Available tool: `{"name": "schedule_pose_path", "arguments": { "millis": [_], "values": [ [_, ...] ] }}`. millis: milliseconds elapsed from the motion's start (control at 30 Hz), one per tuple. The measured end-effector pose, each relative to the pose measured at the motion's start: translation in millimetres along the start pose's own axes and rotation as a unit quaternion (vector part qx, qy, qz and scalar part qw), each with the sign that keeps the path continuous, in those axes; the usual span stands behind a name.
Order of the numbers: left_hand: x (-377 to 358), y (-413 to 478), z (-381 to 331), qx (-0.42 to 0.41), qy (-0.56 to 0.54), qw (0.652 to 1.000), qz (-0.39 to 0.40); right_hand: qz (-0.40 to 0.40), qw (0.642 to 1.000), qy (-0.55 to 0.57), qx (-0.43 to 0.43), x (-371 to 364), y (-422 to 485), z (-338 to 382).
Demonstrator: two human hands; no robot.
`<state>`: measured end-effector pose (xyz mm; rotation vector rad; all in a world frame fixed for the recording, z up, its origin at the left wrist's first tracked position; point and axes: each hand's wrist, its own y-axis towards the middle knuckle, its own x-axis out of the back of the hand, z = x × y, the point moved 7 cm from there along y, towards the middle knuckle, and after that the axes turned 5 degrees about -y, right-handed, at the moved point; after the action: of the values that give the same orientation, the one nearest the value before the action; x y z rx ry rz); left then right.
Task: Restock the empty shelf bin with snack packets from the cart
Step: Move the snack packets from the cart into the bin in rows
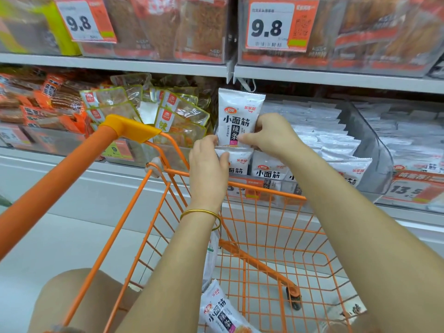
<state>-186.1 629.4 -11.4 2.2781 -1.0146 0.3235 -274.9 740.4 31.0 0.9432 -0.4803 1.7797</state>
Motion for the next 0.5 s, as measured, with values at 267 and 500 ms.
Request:
{"name": "schedule_pose_path", "arguments": {
  "millis": [267,500],
  "values": [
    [-2,-3,-1,-0.019,0.040,0.999,0.001,-0.042,0.997,-0.058,0.001,-5,-3,1],
    [-3,-5,0,-0.009,0.047,0.999,0.006,-0.017,0.997,-0.074,-0.003,-8,-3,4]
  ]
}}
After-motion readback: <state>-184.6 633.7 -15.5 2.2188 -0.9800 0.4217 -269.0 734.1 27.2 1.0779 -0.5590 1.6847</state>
